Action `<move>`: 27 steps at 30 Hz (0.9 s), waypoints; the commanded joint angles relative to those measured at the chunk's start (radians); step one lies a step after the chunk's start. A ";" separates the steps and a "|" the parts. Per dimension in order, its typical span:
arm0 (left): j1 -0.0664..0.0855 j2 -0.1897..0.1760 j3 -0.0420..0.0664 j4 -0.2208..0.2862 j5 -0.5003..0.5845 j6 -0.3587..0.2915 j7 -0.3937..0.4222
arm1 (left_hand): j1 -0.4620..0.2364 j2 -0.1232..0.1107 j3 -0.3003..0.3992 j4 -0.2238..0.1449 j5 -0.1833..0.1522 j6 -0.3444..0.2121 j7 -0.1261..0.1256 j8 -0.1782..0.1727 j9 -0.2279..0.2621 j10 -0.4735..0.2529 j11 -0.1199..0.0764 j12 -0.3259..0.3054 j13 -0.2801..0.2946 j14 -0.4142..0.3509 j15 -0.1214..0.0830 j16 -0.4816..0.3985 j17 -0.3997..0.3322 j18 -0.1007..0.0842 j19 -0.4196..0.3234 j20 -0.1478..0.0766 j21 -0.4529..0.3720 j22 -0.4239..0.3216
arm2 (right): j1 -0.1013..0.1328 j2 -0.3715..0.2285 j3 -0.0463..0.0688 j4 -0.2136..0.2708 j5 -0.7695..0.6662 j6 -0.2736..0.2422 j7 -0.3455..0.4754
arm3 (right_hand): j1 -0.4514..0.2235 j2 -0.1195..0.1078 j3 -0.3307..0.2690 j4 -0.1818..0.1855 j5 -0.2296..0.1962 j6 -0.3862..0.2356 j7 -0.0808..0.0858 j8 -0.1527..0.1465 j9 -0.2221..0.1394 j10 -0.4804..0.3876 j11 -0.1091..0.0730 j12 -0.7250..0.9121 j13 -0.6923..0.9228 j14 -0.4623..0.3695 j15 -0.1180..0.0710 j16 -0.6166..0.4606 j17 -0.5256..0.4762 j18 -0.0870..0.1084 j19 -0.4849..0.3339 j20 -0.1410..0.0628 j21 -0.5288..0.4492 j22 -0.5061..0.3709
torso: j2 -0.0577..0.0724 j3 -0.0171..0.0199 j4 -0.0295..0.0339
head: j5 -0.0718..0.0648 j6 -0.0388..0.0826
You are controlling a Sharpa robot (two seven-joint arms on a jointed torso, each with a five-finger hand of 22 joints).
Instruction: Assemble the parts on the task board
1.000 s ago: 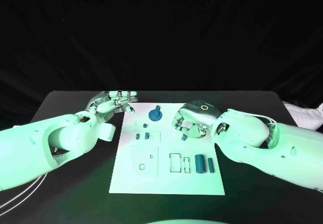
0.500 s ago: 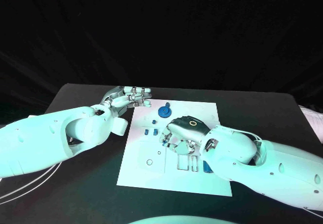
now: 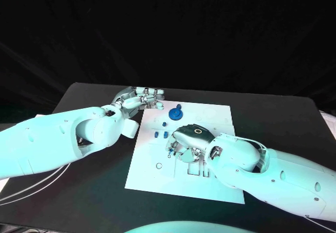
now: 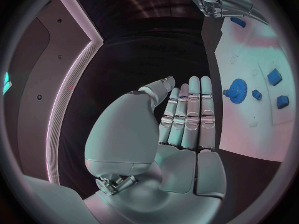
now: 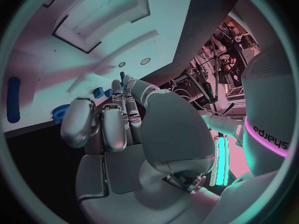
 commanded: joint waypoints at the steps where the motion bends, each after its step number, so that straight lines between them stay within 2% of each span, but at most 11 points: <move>1: 0.000 0.002 0.000 0.002 -0.008 0.025 0.004 | -0.001 0.007 -0.007 -0.001 0.006 -0.002 0.000 0.004 0.001 -0.008 -0.001 0.004 -0.001 0.004 -0.001 -0.003 -0.001 0.017 0.007 0.002 -0.005 -0.001 | -0.002 0.006 -0.001 -0.006 -0.004 0.030 0.005 | 0.003 0.005 0.005 -0.002 0.005 -0.002 0.008 -0.002 0.001 0.011 -0.001 0.004 0.001 0.049 -0.001 0.006 -0.002 0.005 0.002 0.000 0.000 -0.002 | 0.001 0.0010 0.0006 | 0.004 -0.004; 6: 0.000 0.002 0.000 0.003 -0.008 0.024 0.005 | -0.001 0.007 -0.007 -0.001 0.006 -0.002 0.000 0.004 0.001 -0.008 -0.001 0.004 -0.001 0.004 -0.001 -0.003 -0.001 0.017 0.007 0.002 -0.005 -0.001 | -0.003 0.008 -0.004 -0.011 -0.008 0.040 0.004 | 0.003 0.005 0.005 -0.002 0.005 -0.002 0.008 -0.002 0.001 0.011 -0.001 0.004 0.001 0.049 -0.001 0.006 -0.002 0.005 0.002 0.000 0.000 -0.002 | -0.001 -0.0007 -0.0001 | 0.005 -0.007; 9: 0.000 0.002 0.000 0.003 -0.008 0.024 0.005 | -0.001 0.008 -0.008 -0.001 0.006 -0.002 0.000 0.004 0.001 -0.009 -0.001 0.005 -0.001 0.006 -0.001 -0.005 -0.001 0.017 0.008 0.002 -0.005 -0.002 | -0.003 0.010 -0.005 -0.014 -0.009 0.045 0.007 | 0.002 0.005 0.005 -0.002 0.005 -0.002 0.008 -0.002 0.001 0.011 -0.001 0.004 0.001 0.050 -0.001 0.007 0.000 0.005 0.002 0.000 0.000 -0.002 | 0.000 0.0006 -0.0013 | 0.007 -0.008; 15: 0.000 0.006 0.001 0.003 -0.008 0.025 0.005 | -0.001 0.008 -0.008 -0.002 0.006 -0.002 0.001 0.005 0.001 -0.009 -0.001 0.005 -0.001 0.007 -0.001 -0.007 -0.002 0.018 0.008 0.002 -0.006 -0.003 | -0.003 0.018 -0.008 -0.019 -0.010 0.048 0.013 | 0.002 0.006 0.006 -0.003 0.006 -0.002 0.009 -0.003 0.001 0.010 -0.001 0.004 0.000 0.049 -0.001 0.006 -0.001 0.005 0.002 0.000 0.000 -0.002 | -0.001 -0.0004 -0.0008 | 0.006 -0.008; 27: 0.000 0.005 0.001 0.005 -0.008 0.026 0.004 | 0.000 0.008 -0.008 -0.002 0.006 -0.002 0.001 0.005 0.001 -0.009 -0.001 0.005 -0.001 0.008 -0.001 -0.008 -0.002 0.018 0.009 0.002 -0.006 -0.003 | -0.003 0.025 -0.011 -0.028 -0.031 0.071 -0.005 | 0.002 0.006 0.006 -0.004 0.007 -0.003 0.009 -0.003 0.001 0.010 -0.001 0.004 0.000 0.049 -0.001 0.007 -0.001 0.005 0.002 0.001 0.000 -0.001 | 0.000 0.0005 -0.0006 | 0.008 -0.011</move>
